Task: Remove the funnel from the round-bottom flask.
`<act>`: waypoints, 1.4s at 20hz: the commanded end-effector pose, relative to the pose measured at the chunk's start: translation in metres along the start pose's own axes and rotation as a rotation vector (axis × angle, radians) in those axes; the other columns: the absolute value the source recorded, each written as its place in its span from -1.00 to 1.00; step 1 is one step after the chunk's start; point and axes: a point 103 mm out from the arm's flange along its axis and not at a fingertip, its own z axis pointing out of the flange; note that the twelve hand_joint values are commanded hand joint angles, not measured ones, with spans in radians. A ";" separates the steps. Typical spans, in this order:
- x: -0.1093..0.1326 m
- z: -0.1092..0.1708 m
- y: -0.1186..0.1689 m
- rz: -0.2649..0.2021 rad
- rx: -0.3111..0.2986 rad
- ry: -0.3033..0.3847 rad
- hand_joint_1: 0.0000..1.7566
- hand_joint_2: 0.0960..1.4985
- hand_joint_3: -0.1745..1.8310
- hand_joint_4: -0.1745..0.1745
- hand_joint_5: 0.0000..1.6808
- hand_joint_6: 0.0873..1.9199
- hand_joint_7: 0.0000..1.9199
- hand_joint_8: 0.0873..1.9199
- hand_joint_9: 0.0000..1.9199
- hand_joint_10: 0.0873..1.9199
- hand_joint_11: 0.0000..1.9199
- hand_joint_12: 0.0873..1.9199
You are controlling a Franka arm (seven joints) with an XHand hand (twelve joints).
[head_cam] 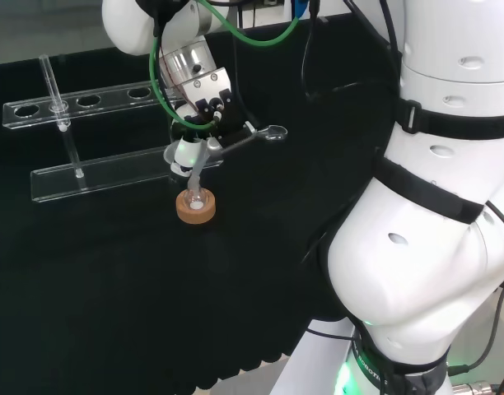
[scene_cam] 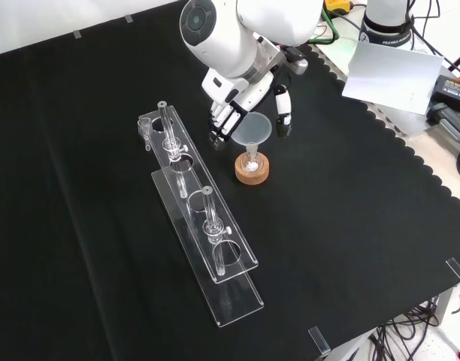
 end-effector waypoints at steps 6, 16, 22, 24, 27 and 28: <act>-0.005 0.004 0.001 0.011 -0.025 -0.026 -0.16 -0.22 -0.44 0.01 -0.51 -1.00 -0.76 -0.37 -0.38 -0.42 -0.46 0.39; -0.001 -0.007 -0.010 0.014 -0.196 -0.018 -0.14 -0.10 -0.34 0.16 -0.02 -0.67 -0.28 -0.45 -0.05 -0.63 -0.26 0.25; -0.003 -0.018 -0.021 0.020 -0.180 -0.016 -0.11 -0.06 -0.31 0.37 0.10 -0.51 -0.21 -0.45 0.02 -0.65 -0.18 0.22; -0.004 -0.022 -0.027 0.024 -0.174 -0.016 -0.11 -0.06 -0.31 0.39 0.11 -0.51 -0.20 -0.45 0.03 -0.65 -0.17 0.22; -0.006 -0.028 -0.037 0.026 -0.185 -0.012 -0.11 -0.06 -0.30 0.39 0.11 -0.50 -0.20 -0.45 0.05 -0.65 -0.16 0.21; -0.006 -0.029 -0.040 0.029 -0.184 -0.018 -0.11 -0.07 -0.30 0.39 0.10 -0.49 -0.20 -0.45 0.06 -0.66 -0.16 0.20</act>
